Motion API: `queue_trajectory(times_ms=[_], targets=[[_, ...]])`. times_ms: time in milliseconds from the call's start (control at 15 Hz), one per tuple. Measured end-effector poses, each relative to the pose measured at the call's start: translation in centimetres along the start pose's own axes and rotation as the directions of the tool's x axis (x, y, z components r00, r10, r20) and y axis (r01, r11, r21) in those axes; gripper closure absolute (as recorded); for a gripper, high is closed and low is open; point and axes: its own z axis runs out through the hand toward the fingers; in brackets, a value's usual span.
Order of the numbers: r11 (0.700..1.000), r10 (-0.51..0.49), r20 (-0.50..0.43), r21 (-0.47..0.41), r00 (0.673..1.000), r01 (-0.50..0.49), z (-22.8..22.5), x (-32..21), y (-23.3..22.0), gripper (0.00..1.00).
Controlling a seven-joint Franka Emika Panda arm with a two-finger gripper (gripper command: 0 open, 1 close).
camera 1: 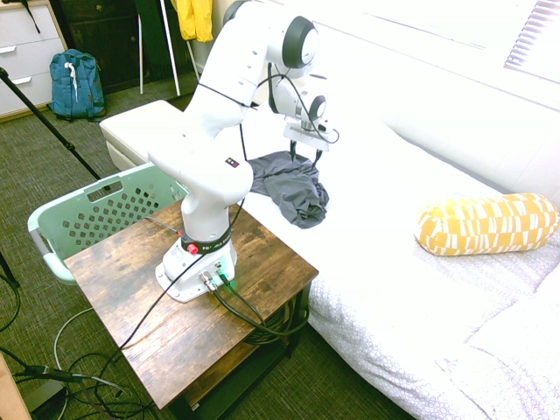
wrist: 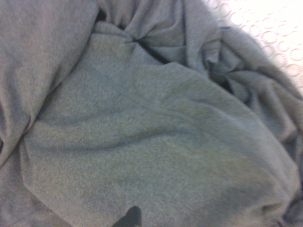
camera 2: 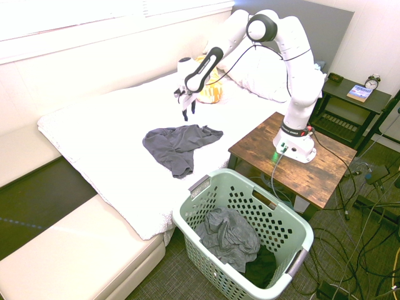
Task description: Put my clothes in the laundry bag
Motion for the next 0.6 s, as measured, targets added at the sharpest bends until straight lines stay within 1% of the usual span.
queue_trajectory(times_ms=[133, 333, 467, 600], targets=[[0.998, -0.063, 0.017, -0.008, 0.998, 0.063, 4.3, 0.0, -0.5, 0.0], [0.987, -0.155, 0.03, -0.032, 0.987, 0.156, 9.6, -0.8, 0.3, 0.0], [0.974, -0.216, 0.015, -0.07, 0.976, 0.216, 11.8, -1.6, 0.5, 0.0], [0.962, -0.258, 0.005, -0.095, 0.966, 0.257, 12.9, -2.4, 0.2, 0.0]])
